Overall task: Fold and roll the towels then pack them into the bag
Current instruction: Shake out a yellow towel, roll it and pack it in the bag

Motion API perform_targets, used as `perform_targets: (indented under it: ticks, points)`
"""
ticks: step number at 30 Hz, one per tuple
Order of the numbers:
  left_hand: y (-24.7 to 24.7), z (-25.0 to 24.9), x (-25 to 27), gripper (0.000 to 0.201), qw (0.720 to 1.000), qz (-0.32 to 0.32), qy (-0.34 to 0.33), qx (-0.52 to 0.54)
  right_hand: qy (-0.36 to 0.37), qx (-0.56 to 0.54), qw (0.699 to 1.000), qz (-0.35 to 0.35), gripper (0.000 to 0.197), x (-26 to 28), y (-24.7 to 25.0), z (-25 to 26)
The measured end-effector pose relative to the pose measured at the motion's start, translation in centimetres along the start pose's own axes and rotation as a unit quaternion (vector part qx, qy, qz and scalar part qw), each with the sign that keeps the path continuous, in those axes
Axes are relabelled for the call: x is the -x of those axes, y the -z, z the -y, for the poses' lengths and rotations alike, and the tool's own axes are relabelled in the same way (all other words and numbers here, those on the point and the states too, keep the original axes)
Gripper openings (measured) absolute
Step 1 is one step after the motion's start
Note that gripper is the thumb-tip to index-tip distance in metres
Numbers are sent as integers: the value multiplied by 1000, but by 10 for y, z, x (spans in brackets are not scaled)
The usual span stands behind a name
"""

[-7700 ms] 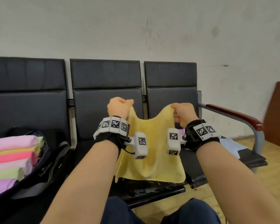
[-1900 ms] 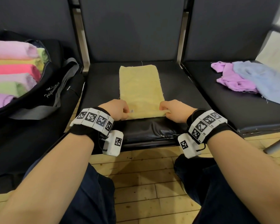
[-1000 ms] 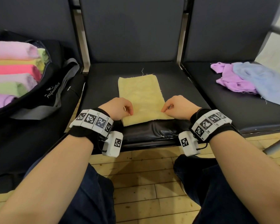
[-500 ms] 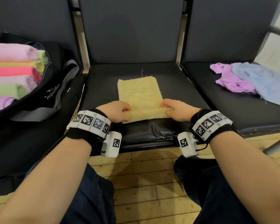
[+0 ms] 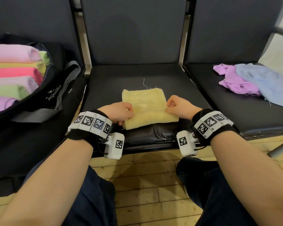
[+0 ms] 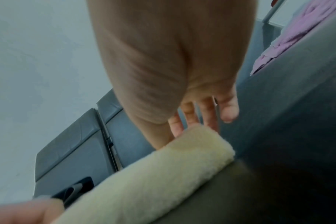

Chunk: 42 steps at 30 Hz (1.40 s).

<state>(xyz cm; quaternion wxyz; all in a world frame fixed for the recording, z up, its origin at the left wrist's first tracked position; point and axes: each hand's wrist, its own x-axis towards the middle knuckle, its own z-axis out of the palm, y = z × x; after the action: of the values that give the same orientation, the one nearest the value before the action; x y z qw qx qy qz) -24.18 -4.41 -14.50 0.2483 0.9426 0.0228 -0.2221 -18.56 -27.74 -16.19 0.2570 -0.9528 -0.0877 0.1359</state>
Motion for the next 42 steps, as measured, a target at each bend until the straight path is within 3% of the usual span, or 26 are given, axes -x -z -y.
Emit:
perform_targets:
  ticks: [5, 8, 12, 16, 18, 24, 29, 34, 39, 42]
  points:
    - [-1, 5, -4, 16, 996, -63, -59, -18, 116, 13, 991, -58, 10, 4, 3, 0]
    - [-1, 6, -5, 20, 991, -90, -97, -15, 107, 12, 993, -39, 25, 9, 4, 4]
    - [-3, 7, -8, 14, 992, -73, -86, -52, 66, 13, 997, 38, 26, 16, 10, 7]
    - [0, 11, -5, 48, 993, -20, -70, -96, 72, 110, 988, 74, 50, 16, 7, 6]
    - [-1, 13, -5, 54, 991, -17, -70, -110, 84, 133, 985, 68, 50, 13, 4, 5]
    - [2, 11, -5, 47, 997, -29, -48, -53, 101, 43, 993, 52, 27, 11, 3, 5]
    - [2, 8, -6, 43, 998, -41, -24, 51, 58, 7, 998, 40, 32, 11, 2, 9]
    - [-3, 3, -8, 19, 998, -24, -33, 41, 38, 59, 997, 39, 32, 11, 2, 8]
    - [-7, 1, -7, 27, 999, -24, -41, 9, 41, 145, 988, 29, 33, 10, 2, 9]
    - [-6, 6, -9, 26, 996, -61, -50, -28, 95, 176, 979, -38, 23, 7, 4, 6]
